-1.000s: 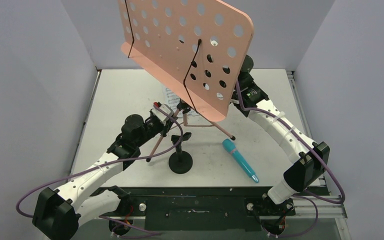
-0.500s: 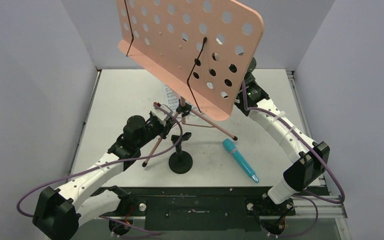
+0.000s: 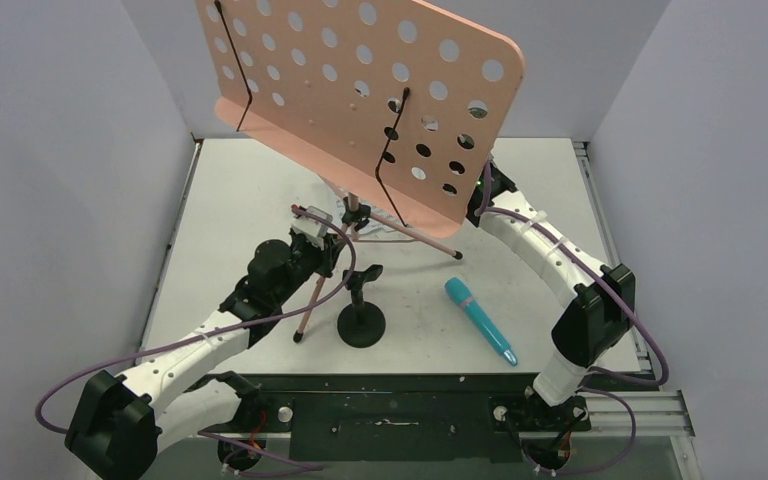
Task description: Set up the instrument practice props
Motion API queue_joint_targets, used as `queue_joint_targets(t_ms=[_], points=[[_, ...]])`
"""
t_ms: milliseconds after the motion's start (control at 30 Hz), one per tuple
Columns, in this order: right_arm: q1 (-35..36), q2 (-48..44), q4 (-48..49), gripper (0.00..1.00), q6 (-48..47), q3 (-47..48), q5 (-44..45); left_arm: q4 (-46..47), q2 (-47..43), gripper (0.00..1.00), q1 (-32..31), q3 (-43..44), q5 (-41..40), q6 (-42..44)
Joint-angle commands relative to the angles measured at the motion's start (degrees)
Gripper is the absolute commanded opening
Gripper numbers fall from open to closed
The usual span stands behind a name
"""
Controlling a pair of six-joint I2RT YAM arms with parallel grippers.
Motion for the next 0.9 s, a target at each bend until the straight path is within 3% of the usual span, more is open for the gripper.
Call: queue_joint_targets(t_ms=[0,533,867], points=[[1.0,-3.6,11.3,0.05,5.3,3.7,-1.7,9.7,-1.0,0.0,0.8,1.0,-7.7,-3.1],[1.2,-1.2,2.3,0.05,4.5,2.6,3.0,12.6,1.8,0.0,3.3,0.7,-8.2,-8.8],[1.2,0.5,2.8,0.23,5.9,1.5,4.8,15.0,3.6,0.0,5.7,0.1,-6.7,-10.8]])
